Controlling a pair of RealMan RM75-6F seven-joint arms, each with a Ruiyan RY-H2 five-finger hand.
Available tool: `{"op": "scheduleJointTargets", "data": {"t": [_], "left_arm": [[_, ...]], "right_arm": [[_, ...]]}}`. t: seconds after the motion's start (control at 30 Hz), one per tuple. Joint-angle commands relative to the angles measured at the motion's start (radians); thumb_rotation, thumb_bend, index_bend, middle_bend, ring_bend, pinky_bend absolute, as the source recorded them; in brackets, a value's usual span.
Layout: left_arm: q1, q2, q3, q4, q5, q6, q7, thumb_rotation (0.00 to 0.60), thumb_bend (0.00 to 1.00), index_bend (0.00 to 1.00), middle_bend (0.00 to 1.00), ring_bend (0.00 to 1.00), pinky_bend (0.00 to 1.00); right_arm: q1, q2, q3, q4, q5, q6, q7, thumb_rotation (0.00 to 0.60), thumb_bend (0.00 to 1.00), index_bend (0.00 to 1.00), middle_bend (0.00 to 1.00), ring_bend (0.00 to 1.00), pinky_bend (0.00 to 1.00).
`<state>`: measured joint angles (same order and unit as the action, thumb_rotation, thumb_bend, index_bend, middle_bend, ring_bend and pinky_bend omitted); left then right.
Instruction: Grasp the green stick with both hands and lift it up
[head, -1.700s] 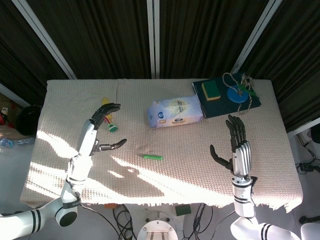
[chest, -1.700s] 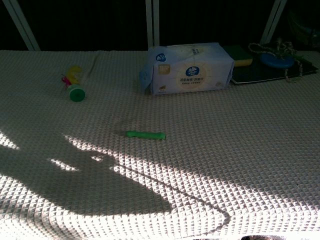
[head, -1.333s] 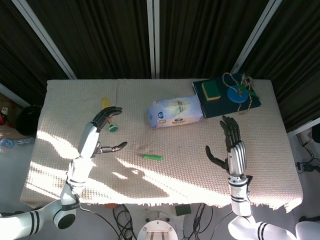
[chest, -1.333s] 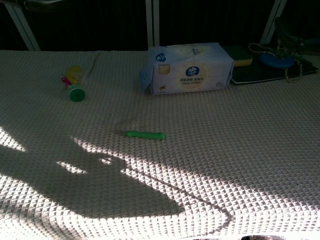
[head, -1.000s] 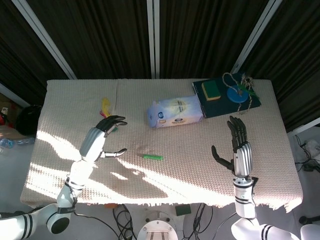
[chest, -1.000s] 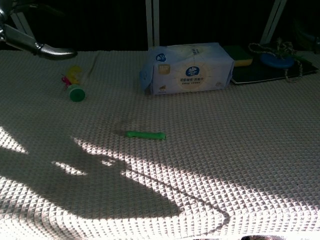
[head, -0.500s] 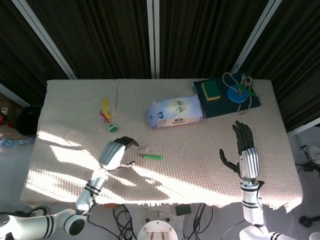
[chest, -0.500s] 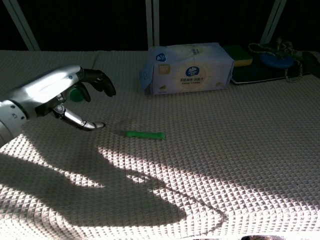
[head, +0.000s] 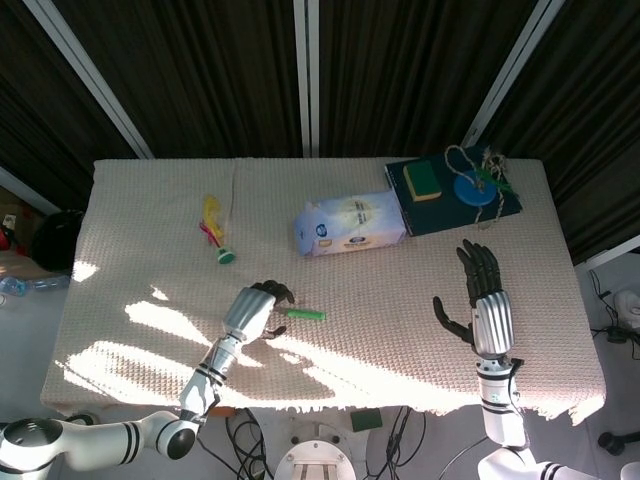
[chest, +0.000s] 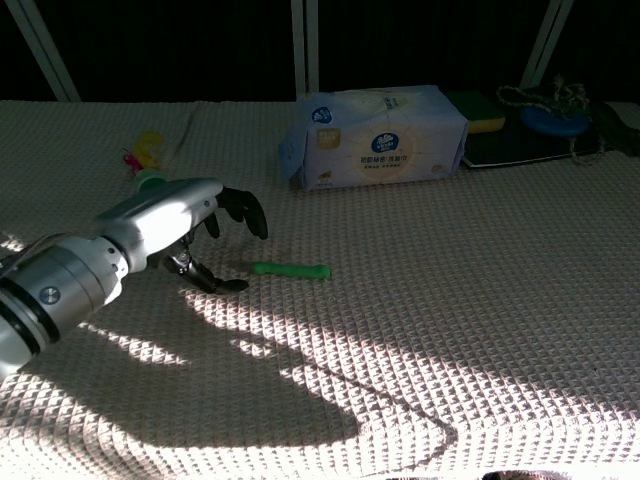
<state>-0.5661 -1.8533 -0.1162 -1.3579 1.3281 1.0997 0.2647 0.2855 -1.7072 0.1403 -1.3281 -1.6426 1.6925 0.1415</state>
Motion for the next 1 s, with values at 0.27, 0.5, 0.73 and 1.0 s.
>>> {"op": "scheduleJointTargets", "data": {"t": [0.27,0.5,0.73,1.0], "left_arm": [[-0.028,-0.009,-0.008,0.005,-0.039,-0.036,0.113,0.481,0.23,0.44,0.33,0.27,0.37],[-0.052,-0.021,-0.024,-0.005,-0.100,-0.064,0.214,0.479,0.23,0.44,0.33,0.27,0.37],[-0.062,-0.037,-0.028,0.005,-0.120,-0.049,0.272,0.480,0.24,0.45,0.33,0.27,0.37],[-0.069,-0.047,-0.027,0.014,-0.142,-0.048,0.306,0.497,0.26,0.46,0.34,0.27,0.37]], "right_arm": [[0.001,0.001,0.008,-0.004,0.008,-0.011,-0.007,0.600,0.36,0.01,0.00,0.00,0.00],[-0.001,0.003,0.006,-0.006,0.013,-0.024,-0.014,0.600,0.35,0.01,0.00,0.00,0.00],[-0.004,0.004,0.005,-0.004,0.015,-0.027,-0.013,0.600,0.35,0.01,0.00,0.00,0.00],[-0.007,0.008,0.001,-0.007,0.026,-0.046,-0.020,0.600,0.43,0.01,0.00,0.00,0.00]]}}
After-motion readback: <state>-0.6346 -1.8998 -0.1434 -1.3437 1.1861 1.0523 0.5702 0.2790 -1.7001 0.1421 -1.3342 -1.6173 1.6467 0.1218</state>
